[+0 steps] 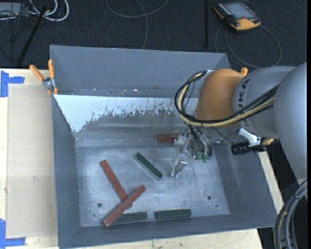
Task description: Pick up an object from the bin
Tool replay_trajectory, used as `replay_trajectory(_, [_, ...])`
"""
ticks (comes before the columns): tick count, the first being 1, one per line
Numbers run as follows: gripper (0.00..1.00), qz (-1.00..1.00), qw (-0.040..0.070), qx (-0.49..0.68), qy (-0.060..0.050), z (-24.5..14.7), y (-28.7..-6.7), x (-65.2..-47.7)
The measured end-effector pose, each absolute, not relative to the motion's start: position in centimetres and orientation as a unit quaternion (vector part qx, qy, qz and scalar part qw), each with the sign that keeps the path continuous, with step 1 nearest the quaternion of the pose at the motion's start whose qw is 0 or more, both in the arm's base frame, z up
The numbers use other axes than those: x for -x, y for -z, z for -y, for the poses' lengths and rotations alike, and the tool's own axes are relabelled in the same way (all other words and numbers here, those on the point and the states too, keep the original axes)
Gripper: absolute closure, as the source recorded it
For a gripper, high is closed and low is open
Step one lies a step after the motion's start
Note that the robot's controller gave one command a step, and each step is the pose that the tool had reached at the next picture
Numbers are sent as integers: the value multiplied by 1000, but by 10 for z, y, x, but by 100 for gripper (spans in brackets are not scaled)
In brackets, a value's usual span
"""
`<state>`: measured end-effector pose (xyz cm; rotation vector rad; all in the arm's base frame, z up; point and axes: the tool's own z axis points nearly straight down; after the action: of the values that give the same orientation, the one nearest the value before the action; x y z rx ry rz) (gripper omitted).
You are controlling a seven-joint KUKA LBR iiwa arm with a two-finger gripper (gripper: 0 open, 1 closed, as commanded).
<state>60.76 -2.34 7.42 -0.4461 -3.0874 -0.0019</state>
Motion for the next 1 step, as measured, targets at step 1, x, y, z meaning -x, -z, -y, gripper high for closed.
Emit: replay_trajectory(1, [100,989,-2,151,1,-45,-77,-608])
